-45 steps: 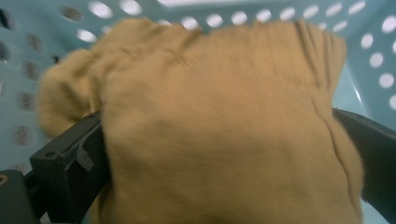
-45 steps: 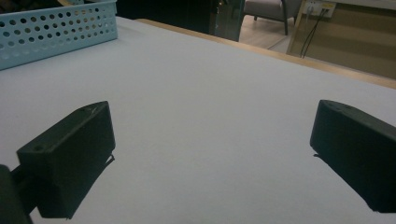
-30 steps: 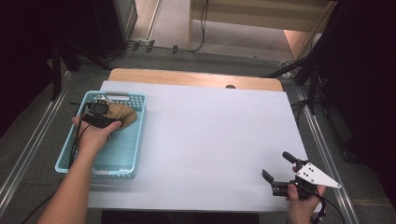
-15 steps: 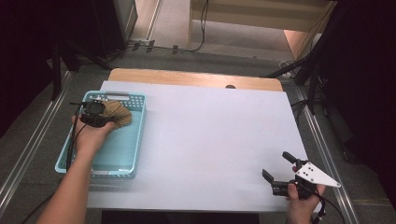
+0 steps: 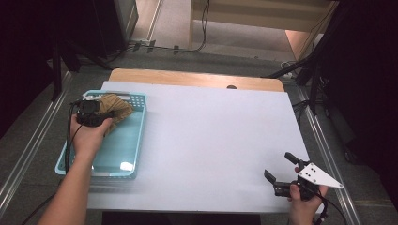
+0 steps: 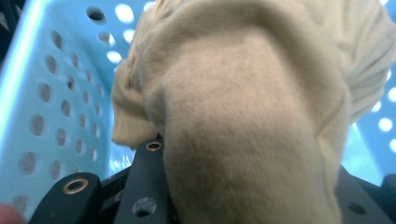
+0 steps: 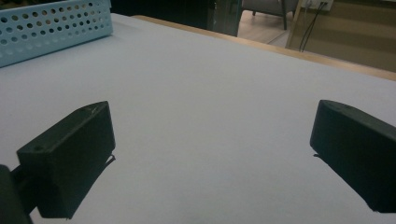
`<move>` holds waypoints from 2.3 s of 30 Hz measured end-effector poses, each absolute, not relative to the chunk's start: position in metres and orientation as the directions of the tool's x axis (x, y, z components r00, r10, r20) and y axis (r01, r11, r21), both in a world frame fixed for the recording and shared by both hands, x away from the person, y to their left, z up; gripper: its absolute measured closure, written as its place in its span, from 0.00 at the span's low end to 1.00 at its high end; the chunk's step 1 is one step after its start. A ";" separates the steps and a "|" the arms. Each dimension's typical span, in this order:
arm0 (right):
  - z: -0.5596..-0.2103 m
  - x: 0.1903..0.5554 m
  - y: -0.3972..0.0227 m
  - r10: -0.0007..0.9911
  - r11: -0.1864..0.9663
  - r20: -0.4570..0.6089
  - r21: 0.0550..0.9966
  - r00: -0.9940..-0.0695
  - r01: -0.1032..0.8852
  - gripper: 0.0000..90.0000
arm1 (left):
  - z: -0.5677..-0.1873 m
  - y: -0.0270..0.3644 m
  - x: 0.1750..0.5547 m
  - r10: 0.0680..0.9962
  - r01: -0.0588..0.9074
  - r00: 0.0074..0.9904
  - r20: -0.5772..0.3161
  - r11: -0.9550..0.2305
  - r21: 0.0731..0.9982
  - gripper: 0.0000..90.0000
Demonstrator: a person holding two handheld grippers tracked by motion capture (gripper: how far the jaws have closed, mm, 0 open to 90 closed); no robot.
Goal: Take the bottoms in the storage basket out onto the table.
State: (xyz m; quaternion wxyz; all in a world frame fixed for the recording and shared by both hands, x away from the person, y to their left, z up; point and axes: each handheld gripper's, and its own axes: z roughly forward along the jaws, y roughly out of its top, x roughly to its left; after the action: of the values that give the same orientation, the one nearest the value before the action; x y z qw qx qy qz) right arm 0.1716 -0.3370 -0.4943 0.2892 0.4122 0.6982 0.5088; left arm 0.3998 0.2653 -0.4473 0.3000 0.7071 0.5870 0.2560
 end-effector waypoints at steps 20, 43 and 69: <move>-0.495 0.172 -0.336 0.872 0.145 0.015 0.947 -0.490 0.286 0.00 | -0.410 0.264 0.383 0.979 0.440 0.204 -0.001 -0.091 0.893 0.72; -0.496 0.173 -0.337 0.872 0.144 0.015 0.948 -0.490 0.284 0.00 | -0.379 0.251 0.365 0.954 0.352 0.287 -0.082 -0.025 0.936 0.71; -0.495 0.173 -0.336 0.870 0.148 0.010 0.949 -0.492 0.280 0.00 | -0.346 0.226 0.347 0.927 0.282 0.366 -0.078 -0.030 0.959 0.71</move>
State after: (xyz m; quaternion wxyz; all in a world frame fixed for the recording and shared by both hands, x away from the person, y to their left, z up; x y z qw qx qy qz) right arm 0.1729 -0.3356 -0.4952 0.2912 0.4111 0.6993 0.5071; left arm 0.3465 0.2261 -0.3460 0.5157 0.6458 0.4680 0.3130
